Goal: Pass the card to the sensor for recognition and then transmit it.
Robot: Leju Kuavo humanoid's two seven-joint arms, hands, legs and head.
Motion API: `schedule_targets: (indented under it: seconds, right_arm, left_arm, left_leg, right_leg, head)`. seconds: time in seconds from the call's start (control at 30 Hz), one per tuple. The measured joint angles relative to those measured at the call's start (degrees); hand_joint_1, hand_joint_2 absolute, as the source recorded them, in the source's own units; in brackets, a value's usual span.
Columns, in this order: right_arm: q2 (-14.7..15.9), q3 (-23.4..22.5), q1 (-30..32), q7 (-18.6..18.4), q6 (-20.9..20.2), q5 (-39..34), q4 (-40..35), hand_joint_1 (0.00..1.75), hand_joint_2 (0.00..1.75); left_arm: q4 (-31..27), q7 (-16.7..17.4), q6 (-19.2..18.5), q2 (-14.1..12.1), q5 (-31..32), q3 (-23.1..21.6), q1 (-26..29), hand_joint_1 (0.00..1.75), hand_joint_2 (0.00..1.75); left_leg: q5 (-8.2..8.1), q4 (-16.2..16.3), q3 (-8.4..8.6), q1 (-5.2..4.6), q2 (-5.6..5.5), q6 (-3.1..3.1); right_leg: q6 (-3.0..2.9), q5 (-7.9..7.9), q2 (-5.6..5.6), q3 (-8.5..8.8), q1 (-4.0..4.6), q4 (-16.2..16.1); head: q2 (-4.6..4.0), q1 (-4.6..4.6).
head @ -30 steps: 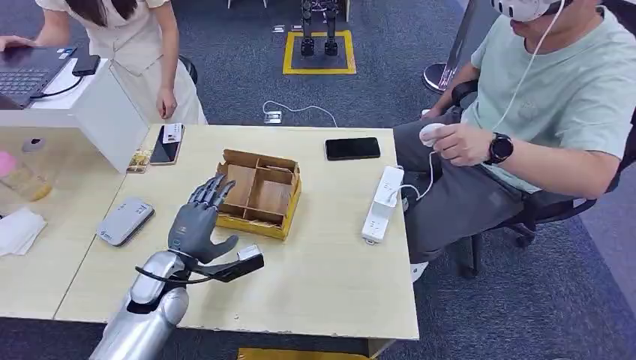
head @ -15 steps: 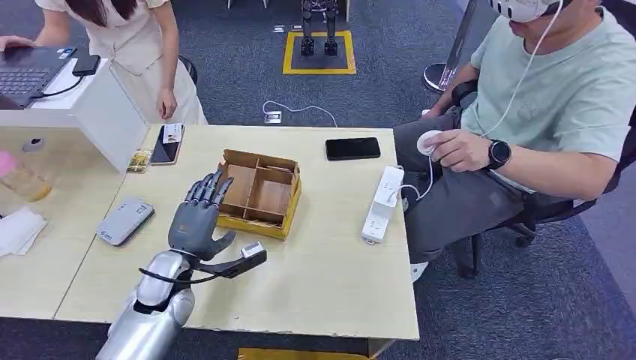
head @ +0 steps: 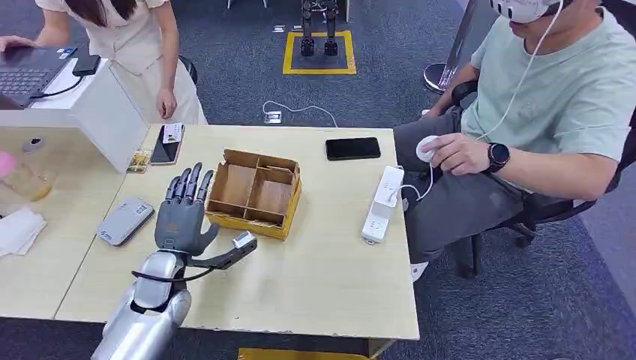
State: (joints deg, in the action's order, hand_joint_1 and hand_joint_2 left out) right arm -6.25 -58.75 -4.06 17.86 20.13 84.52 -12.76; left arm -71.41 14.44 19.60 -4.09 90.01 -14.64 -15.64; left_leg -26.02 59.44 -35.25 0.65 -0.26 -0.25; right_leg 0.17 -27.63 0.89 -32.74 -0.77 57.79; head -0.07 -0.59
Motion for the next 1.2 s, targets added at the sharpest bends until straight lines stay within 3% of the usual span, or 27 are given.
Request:
schedule_targets:
  seconds: [0.33, 0.73, 0.97, 1.2]
  right_arm:
    - [-0.3, 0.0, -0.2, 0.2, 0.0, 0.1, 0.0, 0.00, 1.75]
    - [-0.4, -0.4, -0.6, 0.5, -0.1, 0.1, 0.0, 0.00, 1.75]
    - [-0.4, -0.7, -0.6, 0.5, 0.0, 0.1, 0.0, 0.00, 1.75]
    - [-0.4, -1.0, -0.7, 0.6, 0.0, 0.1, 0.0, 0.00, 1.75]
  left_arm:
    - [0.2, 8.9, -0.2, -4.9, 0.0, -6.6, -1.8, 0.00, 1.75]
    - [3.5, 7.8, 0.1, -8.7, 0.0, -12.5, -2.8, 0.00, 1.75]
    - [5.6, 5.2, 0.2, -9.0, 0.0, -13.1, -2.9, 0.00, 1.75]
    - [7.4, 4.7, 0.4, -8.9, 0.0, -13.2, -3.3, 0.00, 1.75]
  left_leg:
    - [0.00, 0.0, 0.01, 0.01, 0.00, 0.00]
    - [0.00, 0.0, 0.01, 0.00, 0.01, 0.00]
    - [0.00, 0.0, 0.01, 0.01, 0.01, 0.00]
    - [0.00, 0.0, 0.01, 0.01, 0.01, 0.00]
  right_leg:
    - [0.00, 0.00, 0.00, 0.00, 0.00, 0.0]
    - [0.00, 0.00, 0.01, 0.00, 0.00, 0.0]
    - [0.00, 0.00, 0.01, 0.00, 0.00, 0.0]
    - [0.00, 0.00, 0.01, 0.00, 0.00, 0.0]
  head:
    - [0.00, 0.00]
    - [0.00, 0.00]
    - [0.00, 0.00]
    - [0.00, -0.02]
